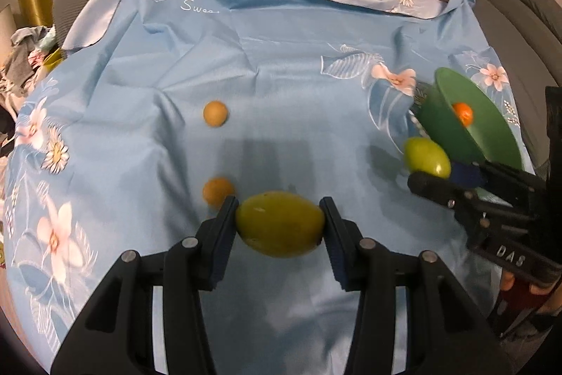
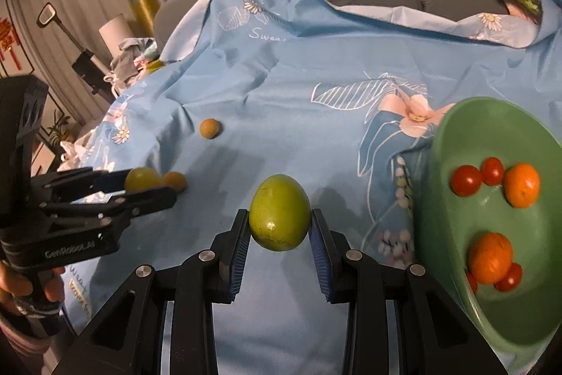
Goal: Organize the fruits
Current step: 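Grasp the green plum with the right gripper while the left grasps the yellow plum, then carry both plums over the green bowl and lower them inside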
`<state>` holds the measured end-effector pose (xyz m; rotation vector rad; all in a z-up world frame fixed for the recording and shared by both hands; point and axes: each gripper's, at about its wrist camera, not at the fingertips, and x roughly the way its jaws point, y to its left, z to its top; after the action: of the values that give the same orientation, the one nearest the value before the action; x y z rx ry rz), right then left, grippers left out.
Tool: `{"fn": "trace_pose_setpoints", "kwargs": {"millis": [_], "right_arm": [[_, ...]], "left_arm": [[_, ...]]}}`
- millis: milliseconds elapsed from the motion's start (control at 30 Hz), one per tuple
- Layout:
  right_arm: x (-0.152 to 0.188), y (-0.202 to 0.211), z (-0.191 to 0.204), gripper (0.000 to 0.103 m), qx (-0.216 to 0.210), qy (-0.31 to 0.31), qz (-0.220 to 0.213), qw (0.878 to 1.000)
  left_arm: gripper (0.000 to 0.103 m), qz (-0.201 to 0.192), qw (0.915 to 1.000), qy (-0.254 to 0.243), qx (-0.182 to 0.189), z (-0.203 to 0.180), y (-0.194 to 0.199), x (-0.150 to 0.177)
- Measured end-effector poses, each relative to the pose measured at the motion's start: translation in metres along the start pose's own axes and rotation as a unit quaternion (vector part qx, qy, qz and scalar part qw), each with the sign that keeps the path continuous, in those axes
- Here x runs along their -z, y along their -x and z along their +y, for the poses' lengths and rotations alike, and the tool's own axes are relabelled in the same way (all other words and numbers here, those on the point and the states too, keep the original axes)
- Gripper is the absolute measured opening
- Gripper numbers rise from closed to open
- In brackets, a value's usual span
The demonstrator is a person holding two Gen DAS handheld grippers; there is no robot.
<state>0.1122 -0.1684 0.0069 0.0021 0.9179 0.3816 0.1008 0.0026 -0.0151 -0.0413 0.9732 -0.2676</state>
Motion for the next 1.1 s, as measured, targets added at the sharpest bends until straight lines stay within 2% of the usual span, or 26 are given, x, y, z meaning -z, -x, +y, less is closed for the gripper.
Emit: {"fn": "trace_pose_setpoints", "kwargs": {"millis": [500,1100], "right_arm": [[0.027,0.052,0.018,0.035,-0.004,0.010,-0.025,1.000],[0.037,0.088,0.021,0.035,-0.004,0.008,-0.061,0.998]], "left_arm": [[0.047,-0.010,0.9999,0.000,0.009,-0.019,0.043,0.042],[0.047,-0.029,0.9986,-0.034,0.029,-0.056,0.071,0.043]]}}
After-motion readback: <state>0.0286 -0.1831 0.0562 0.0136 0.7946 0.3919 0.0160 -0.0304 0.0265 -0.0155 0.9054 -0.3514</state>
